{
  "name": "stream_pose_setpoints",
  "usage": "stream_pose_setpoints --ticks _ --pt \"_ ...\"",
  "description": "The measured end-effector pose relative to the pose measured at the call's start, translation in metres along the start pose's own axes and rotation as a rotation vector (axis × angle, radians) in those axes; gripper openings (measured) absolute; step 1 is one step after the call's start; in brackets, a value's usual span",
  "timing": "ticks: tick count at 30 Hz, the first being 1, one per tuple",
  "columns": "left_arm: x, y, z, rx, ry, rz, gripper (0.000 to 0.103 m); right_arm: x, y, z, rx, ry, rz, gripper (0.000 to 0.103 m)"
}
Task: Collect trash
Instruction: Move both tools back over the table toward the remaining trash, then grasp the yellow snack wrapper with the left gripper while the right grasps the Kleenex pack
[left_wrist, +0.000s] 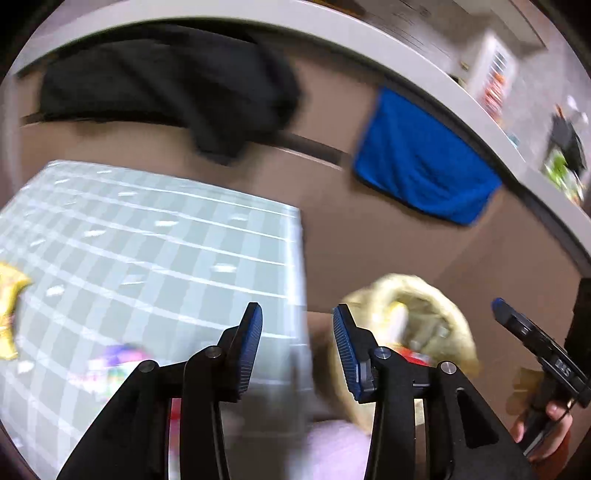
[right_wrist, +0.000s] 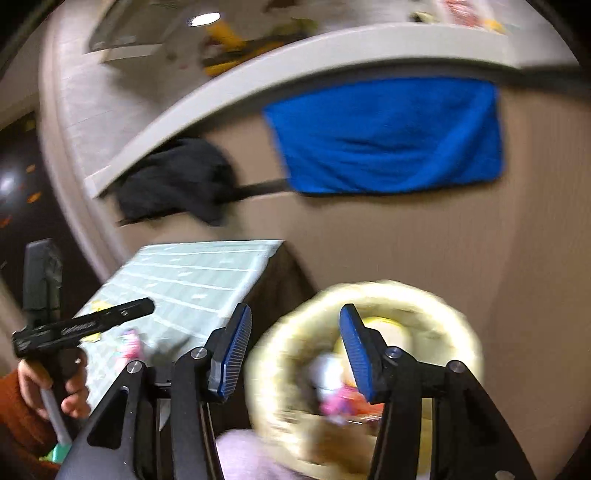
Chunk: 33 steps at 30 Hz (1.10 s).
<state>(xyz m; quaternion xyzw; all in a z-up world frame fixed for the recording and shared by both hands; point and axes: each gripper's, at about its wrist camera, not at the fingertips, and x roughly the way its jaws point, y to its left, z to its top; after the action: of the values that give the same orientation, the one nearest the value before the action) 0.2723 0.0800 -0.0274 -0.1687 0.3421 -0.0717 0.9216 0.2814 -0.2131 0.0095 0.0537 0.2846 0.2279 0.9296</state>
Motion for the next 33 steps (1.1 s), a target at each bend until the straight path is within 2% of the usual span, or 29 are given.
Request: stream_pose_setpoints --ticks 3,8,14,20,25,29,30,32,33 --pt "-0.03 0.048 0.001 -0.06 -0.04 0.063 0.042 0.017 0.04 0.001 -0.064 0.024 0.089 0.048" --pt "-0.075 0.122 -0.003 -0.152 -0.108 0.161 0.042 0.062 0.1 -0.008 -0.106 0.131 0.24 0.048" --pt "-0.107 0.2 -0.014 -0.251 -0.154 0.279 0.044 0.104 0.151 -0.025 -0.163 0.241 0.303 0.048" --pt "-0.094 0.264 -0.021 -0.333 -0.105 0.35 0.046 0.116 0.167 -0.029 -0.199 0.254 0.281 0.048" --pt "-0.067 0.302 -0.018 -0.378 -0.041 0.356 0.046 0.125 0.174 -0.031 -0.194 0.278 0.273 0.048" --pt "-0.043 0.307 -0.013 -0.39 0.031 0.324 0.046 0.126 0.174 -0.035 -0.193 0.297 0.279 0.048" --pt "-0.042 0.305 -0.012 -0.379 0.022 0.334 0.046 0.126 0.174 -0.036 -0.197 0.302 0.281 0.048" --pt "-0.039 0.301 -0.01 -0.376 0.032 0.309 0.034 0.128 0.178 -0.038 -0.211 0.314 0.282 0.048" --pt "-0.038 0.298 -0.008 -0.374 0.033 0.3 0.019 0.129 0.18 -0.04 -0.219 0.322 0.287 0.048"
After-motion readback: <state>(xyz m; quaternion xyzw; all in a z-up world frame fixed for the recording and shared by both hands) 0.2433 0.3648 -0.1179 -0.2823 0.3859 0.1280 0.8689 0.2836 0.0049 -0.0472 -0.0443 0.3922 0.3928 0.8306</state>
